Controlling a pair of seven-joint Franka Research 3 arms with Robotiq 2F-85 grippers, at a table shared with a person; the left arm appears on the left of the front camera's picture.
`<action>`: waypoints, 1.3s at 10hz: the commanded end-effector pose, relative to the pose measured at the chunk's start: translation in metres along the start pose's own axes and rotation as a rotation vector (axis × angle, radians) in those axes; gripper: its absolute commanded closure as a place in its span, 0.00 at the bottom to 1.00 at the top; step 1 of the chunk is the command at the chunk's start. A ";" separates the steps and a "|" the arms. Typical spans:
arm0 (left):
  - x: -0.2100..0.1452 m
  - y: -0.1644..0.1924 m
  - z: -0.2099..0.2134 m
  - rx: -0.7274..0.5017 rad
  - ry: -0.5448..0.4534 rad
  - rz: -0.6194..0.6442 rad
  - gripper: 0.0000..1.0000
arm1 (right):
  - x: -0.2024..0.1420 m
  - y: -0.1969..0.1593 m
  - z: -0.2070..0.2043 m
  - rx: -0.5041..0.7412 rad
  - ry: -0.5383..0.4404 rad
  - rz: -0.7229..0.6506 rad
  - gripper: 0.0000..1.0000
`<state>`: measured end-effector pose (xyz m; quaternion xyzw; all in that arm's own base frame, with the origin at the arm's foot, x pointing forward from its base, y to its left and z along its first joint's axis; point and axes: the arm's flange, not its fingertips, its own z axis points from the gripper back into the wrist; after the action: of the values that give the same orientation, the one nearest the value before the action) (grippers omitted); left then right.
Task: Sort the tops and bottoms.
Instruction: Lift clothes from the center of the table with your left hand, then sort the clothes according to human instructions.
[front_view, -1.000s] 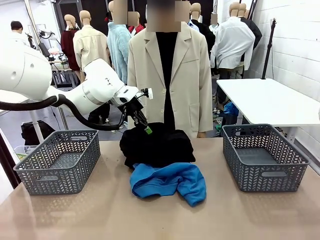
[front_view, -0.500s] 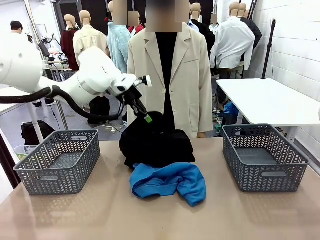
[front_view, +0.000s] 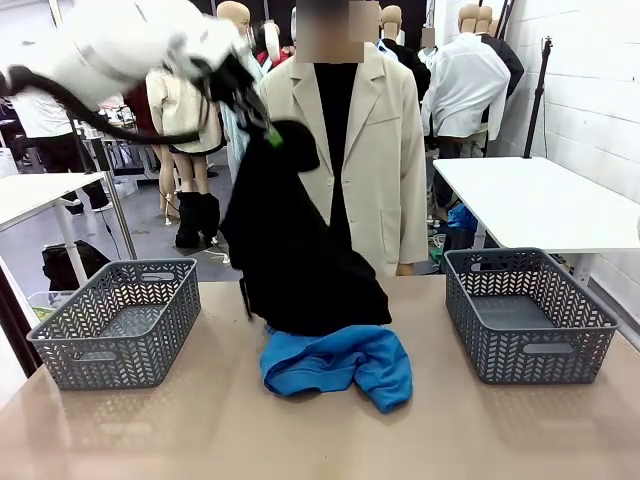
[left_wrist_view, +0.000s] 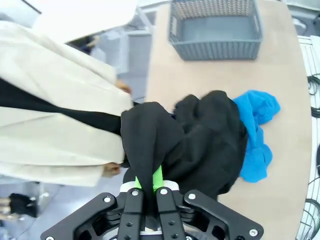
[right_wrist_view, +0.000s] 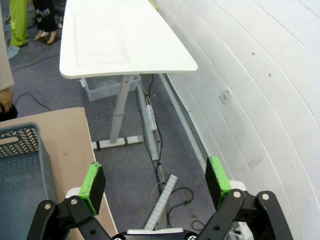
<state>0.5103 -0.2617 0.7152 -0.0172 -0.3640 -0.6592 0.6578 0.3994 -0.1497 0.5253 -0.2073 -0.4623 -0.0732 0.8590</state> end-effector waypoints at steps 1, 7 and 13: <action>0.049 0.028 0.048 0.141 0.036 0.008 1.00 | -0.001 -0.002 -0.001 0.001 0.002 0.008 0.00; 0.211 0.035 0.171 0.543 0.057 -0.041 1.00 | -0.001 -0.002 -0.001 0.001 0.002 0.008 0.00; 0.187 0.010 0.184 0.586 0.050 -0.027 1.00 | -0.001 -0.002 -0.001 0.001 0.002 0.008 0.00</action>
<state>0.4115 -0.3283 0.9467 0.1950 -0.5138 -0.5340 0.6425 0.3994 -0.1498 0.5251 -0.2073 -0.4622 -0.0733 0.8591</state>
